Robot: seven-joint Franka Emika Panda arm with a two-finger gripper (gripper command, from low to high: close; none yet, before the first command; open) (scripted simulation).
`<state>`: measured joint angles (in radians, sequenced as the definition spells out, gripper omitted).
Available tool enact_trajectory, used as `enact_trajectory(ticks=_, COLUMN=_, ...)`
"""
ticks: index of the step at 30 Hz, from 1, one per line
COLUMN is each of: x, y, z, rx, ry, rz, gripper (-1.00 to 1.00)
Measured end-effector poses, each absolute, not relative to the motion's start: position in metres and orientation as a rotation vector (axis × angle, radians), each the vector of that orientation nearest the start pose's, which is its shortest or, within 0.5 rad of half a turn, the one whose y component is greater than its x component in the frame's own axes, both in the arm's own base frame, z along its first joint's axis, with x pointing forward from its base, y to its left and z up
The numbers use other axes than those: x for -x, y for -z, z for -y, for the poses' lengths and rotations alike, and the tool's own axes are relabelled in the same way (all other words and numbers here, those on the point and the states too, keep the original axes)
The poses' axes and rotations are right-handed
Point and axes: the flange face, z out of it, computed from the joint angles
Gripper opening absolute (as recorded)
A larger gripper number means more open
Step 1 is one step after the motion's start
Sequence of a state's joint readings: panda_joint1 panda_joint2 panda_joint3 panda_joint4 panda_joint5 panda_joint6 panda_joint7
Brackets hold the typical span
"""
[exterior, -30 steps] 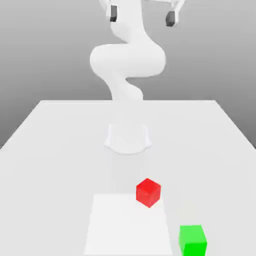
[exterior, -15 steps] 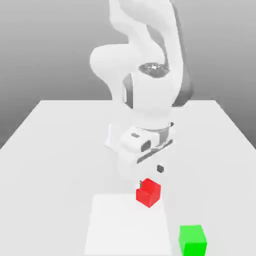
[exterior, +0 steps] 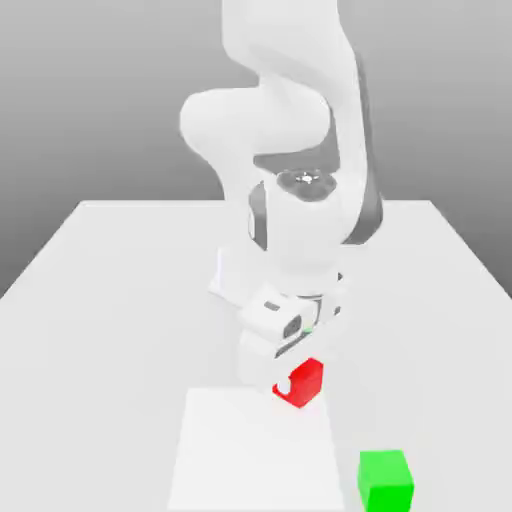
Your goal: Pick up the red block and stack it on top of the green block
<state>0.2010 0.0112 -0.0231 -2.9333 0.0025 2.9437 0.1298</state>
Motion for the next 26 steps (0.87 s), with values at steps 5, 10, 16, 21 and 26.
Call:
enact_trajectory(ticks=5, x=-0.338, y=-0.212, z=-0.066, rx=3.131, ry=-0.004, rz=0.116, gripper=-1.00)
enact_trajectory(ticks=10, x=-0.388, y=-0.225, z=-0.097, rx=3.104, ry=-0.010, rz=0.276, gripper=-1.00)
enact_trajectory(ticks=16, x=-0.447, y=-0.240, z=-0.134, rx=3.092, ry=-0.008, rz=0.459, gripper=-1.00)
enact_trajectory(ticks=21, x=-0.472, y=-0.212, z=-0.151, rx=3.094, ry=-0.002, rz=0.538, gripper=-1.00)
enact_trajectory(ticks=26, x=-0.472, y=-0.188, z=-0.151, rx=3.094, ry=-0.003, rz=0.540, gripper=1.00)
